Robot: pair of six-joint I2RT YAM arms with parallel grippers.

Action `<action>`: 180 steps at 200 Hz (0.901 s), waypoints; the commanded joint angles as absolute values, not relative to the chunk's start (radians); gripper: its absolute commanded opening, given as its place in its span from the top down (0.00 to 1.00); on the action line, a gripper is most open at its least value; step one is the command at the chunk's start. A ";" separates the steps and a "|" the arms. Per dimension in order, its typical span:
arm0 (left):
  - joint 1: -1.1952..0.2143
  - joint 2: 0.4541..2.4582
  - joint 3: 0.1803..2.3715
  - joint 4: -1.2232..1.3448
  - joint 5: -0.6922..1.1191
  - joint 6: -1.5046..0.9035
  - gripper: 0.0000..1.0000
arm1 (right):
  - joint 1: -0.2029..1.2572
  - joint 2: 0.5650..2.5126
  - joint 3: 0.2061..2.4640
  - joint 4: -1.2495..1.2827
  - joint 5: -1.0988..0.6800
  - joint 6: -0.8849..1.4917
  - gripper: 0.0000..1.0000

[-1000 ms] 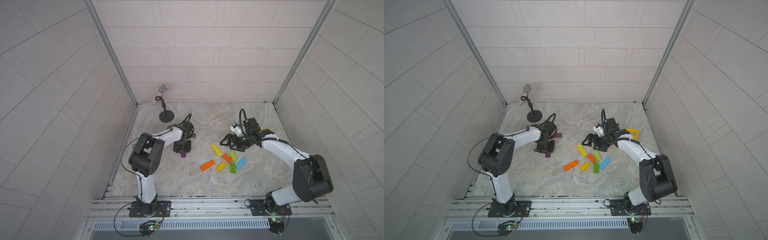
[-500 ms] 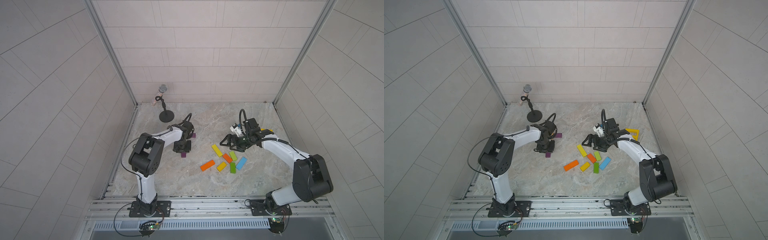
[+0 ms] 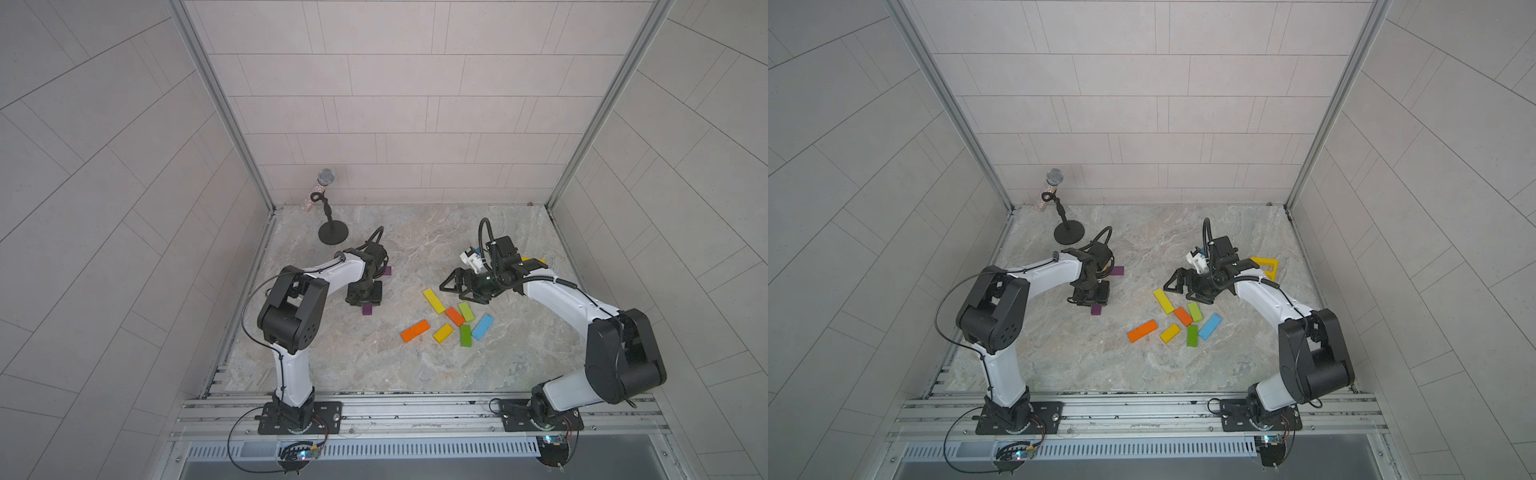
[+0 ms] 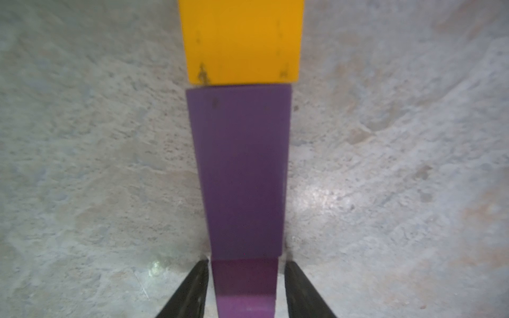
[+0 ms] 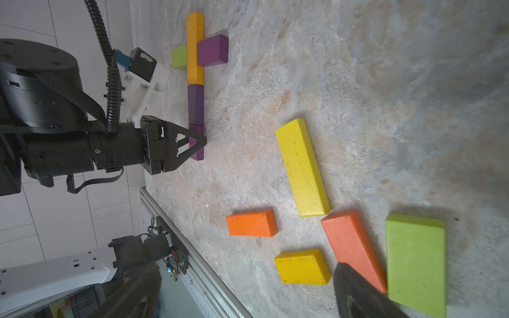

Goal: Assemble the letter t with building blocks
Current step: Assemble the building block at the center of the board, then pick up the building block from the center of the board.

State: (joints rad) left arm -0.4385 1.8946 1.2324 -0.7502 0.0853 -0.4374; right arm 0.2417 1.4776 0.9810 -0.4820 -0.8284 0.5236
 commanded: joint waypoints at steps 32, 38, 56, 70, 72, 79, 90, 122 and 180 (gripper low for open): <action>-0.431 1.831 1.230 -0.711 0.096 -0.383 0.42 | 0.242 1.464 0.987 -0.507 -0.824 0.490 0.00; -0.431 1.821 1.227 -0.708 0.099 -0.376 0.42 | 0.243 1.463 0.993 -0.520 -0.817 0.478 0.00; -0.431 1.781 1.230 -0.706 0.111 -0.362 0.41 | 0.254 1.453 1.023 -0.577 -0.782 0.427 0.00; -0.430 1.734 1.239 -0.723 0.125 -0.351 0.41 | 0.294 1.443 1.076 -0.658 -0.716 0.349 0.00; -0.430 1.724 1.240 -0.726 0.126 -0.350 0.41 | 0.302 1.442 1.085 -0.672 -0.702 0.336 0.00; -0.429 1.690 1.242 -0.737 0.130 -0.344 0.40 | 0.336 1.441 1.116 -0.717 -0.660 0.290 0.00; -0.426 1.627 1.227 -0.745 0.141 -0.338 0.40 | 0.392 1.446 1.163 -0.776 -0.581 0.225 0.00; -0.400 1.369 1.054 -0.677 0.230 -0.318 0.38 | 0.578 1.433 1.208 -0.793 -0.346 0.081 0.00; -0.310 0.919 0.739 -0.590 0.453 -0.381 0.36 | 0.729 1.342 1.007 -0.513 -0.291 -0.185 0.01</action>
State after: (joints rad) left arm -0.3218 1.0023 0.8104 -0.6239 0.3424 -0.3607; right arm 0.6971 1.3918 1.0931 -0.6357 -0.3489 0.0128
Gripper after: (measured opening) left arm 0.642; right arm 0.995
